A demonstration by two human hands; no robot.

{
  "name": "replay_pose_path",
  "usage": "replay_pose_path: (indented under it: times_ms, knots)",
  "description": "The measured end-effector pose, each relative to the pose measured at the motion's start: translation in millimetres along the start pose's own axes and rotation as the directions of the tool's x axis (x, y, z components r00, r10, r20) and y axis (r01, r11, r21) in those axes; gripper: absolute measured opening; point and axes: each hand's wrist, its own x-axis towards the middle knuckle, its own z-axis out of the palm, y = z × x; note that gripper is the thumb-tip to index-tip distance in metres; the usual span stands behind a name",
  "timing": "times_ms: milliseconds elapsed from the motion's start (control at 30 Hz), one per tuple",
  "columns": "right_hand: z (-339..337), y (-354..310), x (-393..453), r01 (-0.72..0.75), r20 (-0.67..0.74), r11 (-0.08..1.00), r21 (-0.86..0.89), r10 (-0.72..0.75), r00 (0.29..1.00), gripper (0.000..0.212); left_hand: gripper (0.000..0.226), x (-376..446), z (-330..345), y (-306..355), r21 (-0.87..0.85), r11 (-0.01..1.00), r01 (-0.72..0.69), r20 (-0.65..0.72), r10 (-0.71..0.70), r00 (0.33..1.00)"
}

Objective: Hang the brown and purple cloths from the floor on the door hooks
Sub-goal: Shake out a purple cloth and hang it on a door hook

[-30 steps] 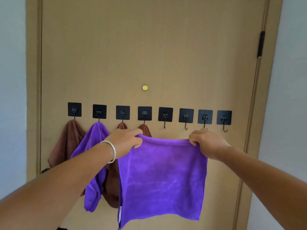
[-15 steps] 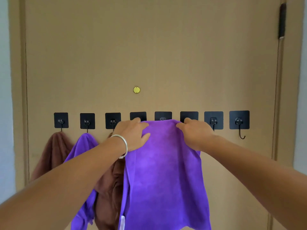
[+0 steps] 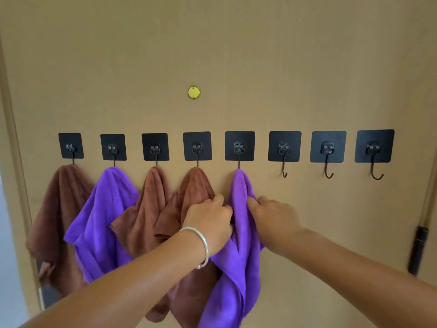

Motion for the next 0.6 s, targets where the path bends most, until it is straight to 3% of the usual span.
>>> replay_pose_path:
  times_ms: [167,300,433,533,600]
  knots:
    - [19.1,-1.0,-3.6,0.014,-0.098,0.994,0.111,-0.003,0.995,0.041,0.038,-8.5,18.9,4.0,0.154,0.975,-0.161,0.041,0.156,0.987]
    - [20.2,-3.6,-6.0,0.017,-0.152,0.989,0.144,0.005,0.988,0.041,0.032,-7.7,1.3,-9.2,0.153,0.977,-0.147,0.106,0.131,0.986]
    - [15.9,3.6,-18.2,-0.054,-0.159,0.964,0.262,0.098,0.982,0.048,0.018,-5.9,-41.4,-24.0,0.120,0.991,-0.058,-0.062,0.066,0.996]
    - [14.9,8.5,-31.9,-0.107,-0.148,0.931,0.348,0.167,0.975,0.053,0.028,-13.4,-57.8,-20.8,-0.030,1.000,-0.003,-0.223,-0.004,0.975]
    - [15.3,11.3,-41.5,-0.154,-0.135,0.912,0.381,0.220,0.966,0.054,0.036,-22.5,-54.8,-9.4,-0.146,0.988,-0.042,-0.265,0.002,0.964]
